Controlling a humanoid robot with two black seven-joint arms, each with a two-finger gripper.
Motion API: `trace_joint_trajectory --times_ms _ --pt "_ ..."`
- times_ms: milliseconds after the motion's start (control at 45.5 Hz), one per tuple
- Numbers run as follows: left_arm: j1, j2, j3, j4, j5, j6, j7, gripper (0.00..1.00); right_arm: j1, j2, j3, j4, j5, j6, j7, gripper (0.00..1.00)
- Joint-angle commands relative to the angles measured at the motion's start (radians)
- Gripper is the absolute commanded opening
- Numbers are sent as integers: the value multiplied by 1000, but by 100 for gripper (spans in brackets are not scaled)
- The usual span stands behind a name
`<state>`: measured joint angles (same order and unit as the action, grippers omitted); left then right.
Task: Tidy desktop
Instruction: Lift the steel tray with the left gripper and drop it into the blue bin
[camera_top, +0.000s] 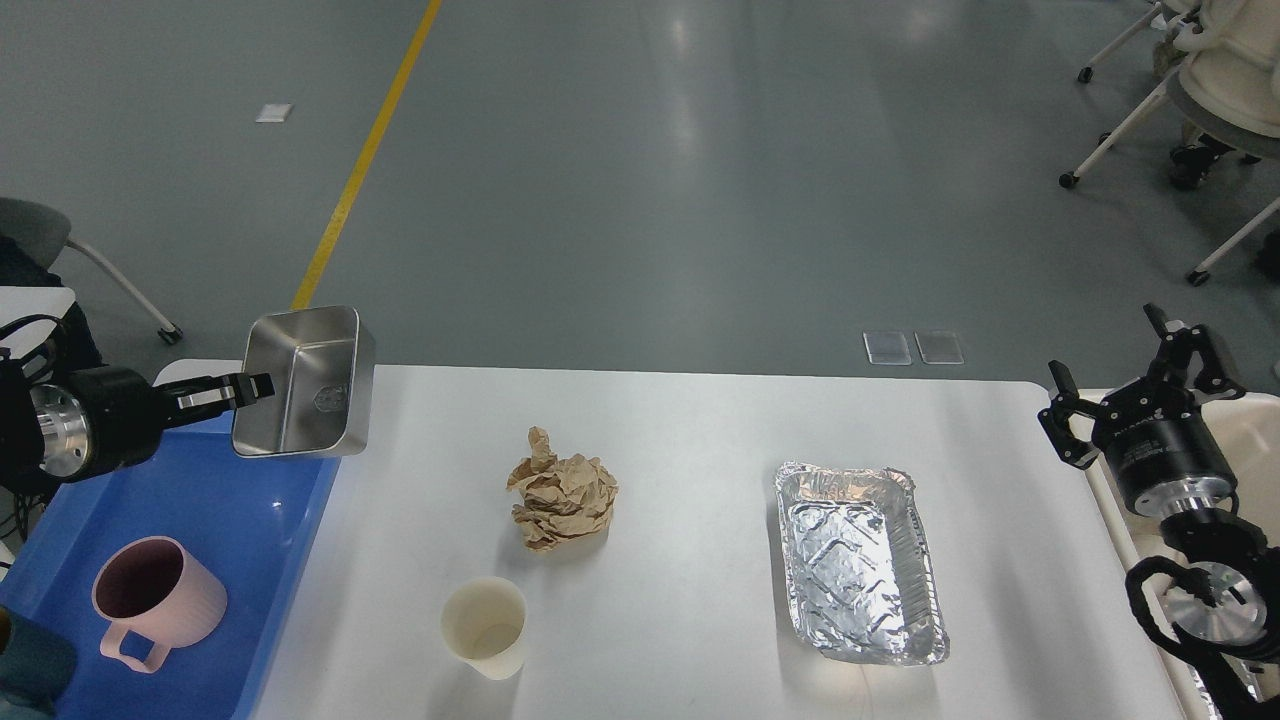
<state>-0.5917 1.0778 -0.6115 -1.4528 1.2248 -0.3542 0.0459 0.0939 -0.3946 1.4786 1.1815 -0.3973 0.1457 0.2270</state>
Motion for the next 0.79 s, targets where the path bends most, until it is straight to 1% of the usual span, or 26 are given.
trace_joint_trajectory --times_ms 0,110,242,417,681,768 --pt "-20 17 -2 5 -5 -8 2 0 3 5 0 -3 0 -1 0 100" --pt "-26 43 -1 37 -10 -11 2 1 1 0 0 -3 0 0 0 100" --pt "-20 85 9 115 -10 -12 0 1 0 3 0 -5 0 0 0 100" --pt "-7 68 15 282 -18 3 -3 2 0 5 -1 -5 0 0 0 100" --pt "16 -45 18 511 -31 17 -8 3 0 3 0 -5 0 0 0 100" --pt "16 -111 18 603 -30 27 -11 4 0 3 0 -6 0 0 0 100"
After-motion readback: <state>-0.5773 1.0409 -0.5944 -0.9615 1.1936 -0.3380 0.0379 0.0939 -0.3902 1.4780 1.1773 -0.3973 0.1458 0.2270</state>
